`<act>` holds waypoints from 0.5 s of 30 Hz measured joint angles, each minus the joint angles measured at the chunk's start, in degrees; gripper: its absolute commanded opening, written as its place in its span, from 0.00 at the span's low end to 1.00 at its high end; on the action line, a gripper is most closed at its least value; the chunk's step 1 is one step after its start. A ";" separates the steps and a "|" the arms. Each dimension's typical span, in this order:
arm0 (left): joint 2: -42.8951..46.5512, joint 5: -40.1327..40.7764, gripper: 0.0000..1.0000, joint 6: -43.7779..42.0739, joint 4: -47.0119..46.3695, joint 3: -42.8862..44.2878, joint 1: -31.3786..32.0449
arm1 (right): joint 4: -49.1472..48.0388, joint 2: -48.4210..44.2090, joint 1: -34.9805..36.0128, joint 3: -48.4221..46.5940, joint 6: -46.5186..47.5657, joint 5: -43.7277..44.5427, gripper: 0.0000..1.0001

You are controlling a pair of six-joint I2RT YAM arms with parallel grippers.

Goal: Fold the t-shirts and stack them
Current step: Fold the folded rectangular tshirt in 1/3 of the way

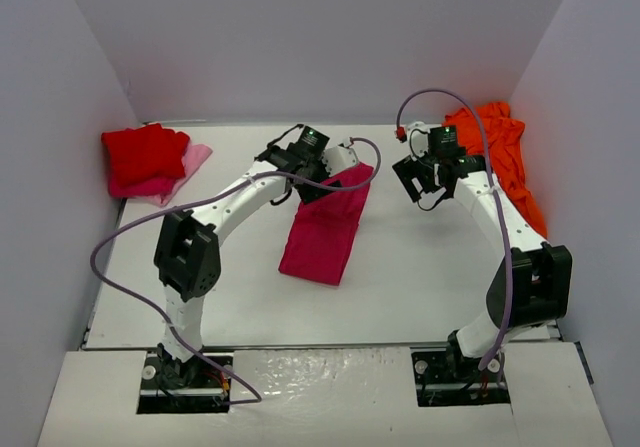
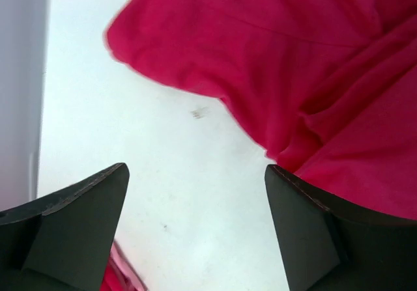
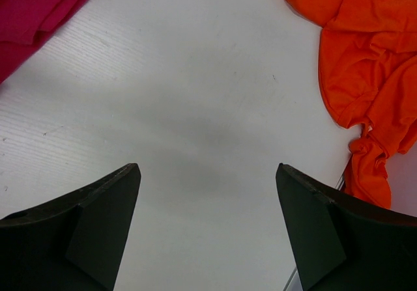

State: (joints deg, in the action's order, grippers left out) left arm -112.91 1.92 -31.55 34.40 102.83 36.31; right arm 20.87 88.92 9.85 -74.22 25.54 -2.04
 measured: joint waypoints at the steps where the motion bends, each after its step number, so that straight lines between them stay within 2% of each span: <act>1: 0.88 0.14 0.83 0.15 -0.09 0.00 -0.31 | 0.01 0.00 0.00 0.00 0.00 0.13 0.76; 2: 1.89 0.11 0.82 0.27 -0.02 -0.03 -0.67 | 0.01 0.00 0.00 0.00 0.00 0.16 0.74; 3: 2.97 -0.24 0.79 0.35 0.06 -0.27 -0.99 | 0.01 -0.03 0.00 0.00 -0.01 0.13 0.64; 5: 5.10 -1.53 0.68 0.34 1.03 -1.42 -1.24 | 0.06 -0.15 0.00 0.00 -0.06 -0.22 0.34; 6: 6.61 -2.68 0.61 0.33 1.09 -3.01 -1.18 | 0.23 -0.28 0.00 0.00 -0.18 -1.10 0.26; 8: 10.19 -5.68 0.24 -0.10 2.40 -7.64 -0.82 | 1.41 -0.36 0.24 -0.42 0.20 -3.75 0.13; 10: 13.46 -7.67 0.05 0.01 3.47 -12.88 -0.33 | 2.71 0.14 1.49 -1.77 0.36 -6.47 0.03; 11: 14.82 -8.40 0.00 0.00 4.29 -15.22 -0.06 | 3.15 0.57 2.52 -2.63 0.37 -7.62 0.00; 15: 18.01 -9.60 0.00 0.61 4.69 -22.58 0.06 | 6.93 7.31 8.44 -10.03 0.80 -11.72 0.00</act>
State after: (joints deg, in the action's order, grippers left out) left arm -94.90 -7.68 -30.94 39.09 80.25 36.37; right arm 27.80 96.23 18.28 -84.25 26.33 -13.76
